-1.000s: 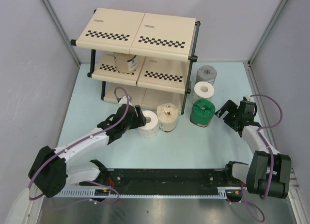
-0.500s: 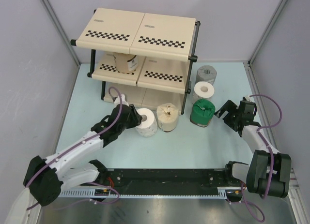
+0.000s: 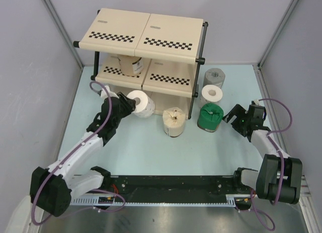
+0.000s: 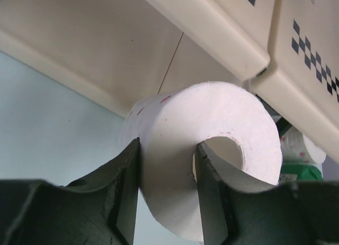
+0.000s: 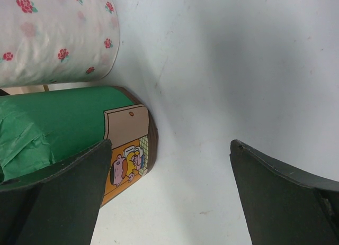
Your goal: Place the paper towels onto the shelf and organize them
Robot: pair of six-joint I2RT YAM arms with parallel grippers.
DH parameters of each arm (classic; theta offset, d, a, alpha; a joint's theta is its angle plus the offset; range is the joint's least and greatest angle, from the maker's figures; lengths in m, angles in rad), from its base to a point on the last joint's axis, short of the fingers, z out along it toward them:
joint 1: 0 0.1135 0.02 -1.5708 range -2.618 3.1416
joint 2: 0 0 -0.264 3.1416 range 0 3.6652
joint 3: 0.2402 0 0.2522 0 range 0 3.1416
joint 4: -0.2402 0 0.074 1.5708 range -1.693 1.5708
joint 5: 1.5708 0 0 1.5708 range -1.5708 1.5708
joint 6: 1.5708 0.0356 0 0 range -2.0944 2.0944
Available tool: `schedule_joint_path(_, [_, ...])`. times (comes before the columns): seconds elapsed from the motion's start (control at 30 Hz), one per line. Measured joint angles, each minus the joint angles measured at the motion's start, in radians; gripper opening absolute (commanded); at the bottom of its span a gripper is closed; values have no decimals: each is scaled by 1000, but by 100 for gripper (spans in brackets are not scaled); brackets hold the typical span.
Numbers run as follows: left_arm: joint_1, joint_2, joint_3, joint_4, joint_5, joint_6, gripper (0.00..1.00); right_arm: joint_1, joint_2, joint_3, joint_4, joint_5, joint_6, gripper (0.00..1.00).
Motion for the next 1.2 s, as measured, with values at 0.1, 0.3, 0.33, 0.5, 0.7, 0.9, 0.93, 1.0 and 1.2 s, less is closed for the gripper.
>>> schedule_joint_path(0.1, [38,73,0,81,30,-19,43,0,3,0,0,0,0,97])
schedule_joint_path(0.3, [46,262,32,192,72,-39,42,0,12,0,0,0,0,97])
schedule_joint_path(0.33, [46,278,43,203,80,-44,42,0,12,0,0,1,0,97])
schedule_joint_path(0.5, [46,414,113,251,106,-54,42,0,12,0,0,1,0,98])
schedule_joint_path(0.7, [47,480,165,287,125,-53,42,0,16,0,0,0,0,98])
schedule_joint_path(0.9, [47,546,173,338,141,-55,44,0,18,0,0,1,0,97])
schedule_joint_path(0.93, [47,553,173,351,141,-56,44,0,18,0,0,1,0,97])
schedule_joint_path(1.0, [47,562,172,377,142,-69,44,0,18,0,0,1,0,97])
schedule_joint_path(1.2, [47,569,95,529,126,-142,44,0,19,0,0,1,0,97])
